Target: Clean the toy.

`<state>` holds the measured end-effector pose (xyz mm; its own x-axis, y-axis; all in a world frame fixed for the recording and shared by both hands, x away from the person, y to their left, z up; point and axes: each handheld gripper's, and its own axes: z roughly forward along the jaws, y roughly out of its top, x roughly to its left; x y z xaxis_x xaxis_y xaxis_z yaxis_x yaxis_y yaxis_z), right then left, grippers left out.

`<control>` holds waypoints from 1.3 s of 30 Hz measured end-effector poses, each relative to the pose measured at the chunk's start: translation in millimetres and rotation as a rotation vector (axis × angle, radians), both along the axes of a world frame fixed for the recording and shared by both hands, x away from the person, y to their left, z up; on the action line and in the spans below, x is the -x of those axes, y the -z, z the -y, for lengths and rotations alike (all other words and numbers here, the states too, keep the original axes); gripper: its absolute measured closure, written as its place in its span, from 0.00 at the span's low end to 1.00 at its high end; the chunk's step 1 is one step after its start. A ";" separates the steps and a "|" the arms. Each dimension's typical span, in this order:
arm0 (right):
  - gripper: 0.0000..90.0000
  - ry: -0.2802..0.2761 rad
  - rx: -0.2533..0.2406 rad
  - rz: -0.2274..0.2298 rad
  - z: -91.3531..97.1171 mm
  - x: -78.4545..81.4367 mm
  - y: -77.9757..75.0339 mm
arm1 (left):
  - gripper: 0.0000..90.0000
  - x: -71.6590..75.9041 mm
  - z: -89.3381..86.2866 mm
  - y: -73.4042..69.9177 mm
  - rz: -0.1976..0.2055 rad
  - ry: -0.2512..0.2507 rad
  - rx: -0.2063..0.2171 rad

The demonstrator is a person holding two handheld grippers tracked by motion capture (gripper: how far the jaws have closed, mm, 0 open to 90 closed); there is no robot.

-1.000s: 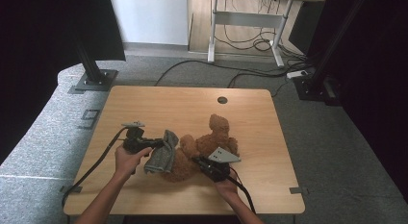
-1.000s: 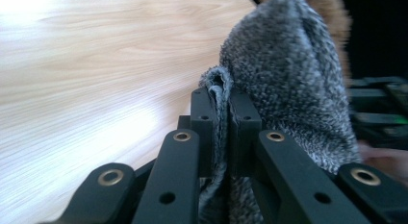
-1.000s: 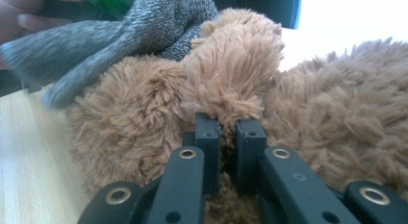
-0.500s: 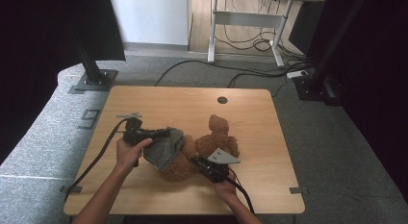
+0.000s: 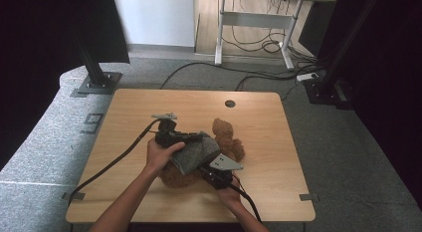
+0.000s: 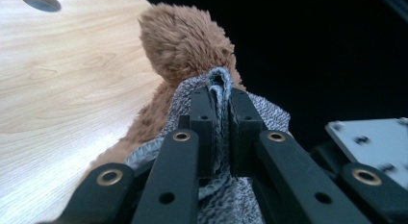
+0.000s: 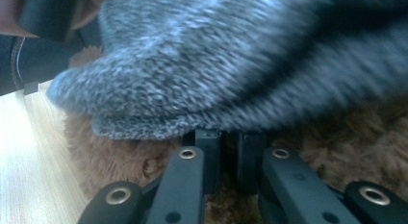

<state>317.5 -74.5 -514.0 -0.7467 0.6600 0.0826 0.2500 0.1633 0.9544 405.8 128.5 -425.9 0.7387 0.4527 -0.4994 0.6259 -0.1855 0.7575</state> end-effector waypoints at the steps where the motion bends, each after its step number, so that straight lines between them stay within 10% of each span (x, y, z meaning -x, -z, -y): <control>1: 0.92 -0.001 0.000 -0.001 -0.3 0.2 0.1 | 0.91 -1.9 5.7 2.4 -0.005 -0.009 -0.008; 13: 0.92 -0.002 0.011 0.000 0.8 4.3 2.7 | 0.92 -6.7 7.2 13.3 0.052 -0.080 -0.201; 19: 0.92 0.000 0.019 0.010 -0.1 9.0 3.5 | 0.92 -9.5 -5.7 10.3 0.045 -0.118 -0.166; 29: 0.92 -0.008 0.010 0.011 -2.1 5.7 2.9 | 0.92 -10.8 11.3 -8.6 0.049 -0.019 -0.035; 39: 0.92 -0.013 0.008 0.000 -4.6 3.4 1.4 | 0.92 -33.3 40.6 -14.0 0.031 0.016 -0.053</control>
<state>314.1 -69.9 -515.4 -0.7551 0.6511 0.0772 0.2476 0.1742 0.9531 439.1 87.9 -412.0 0.7610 0.4659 -0.4514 0.5985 -0.2358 0.7656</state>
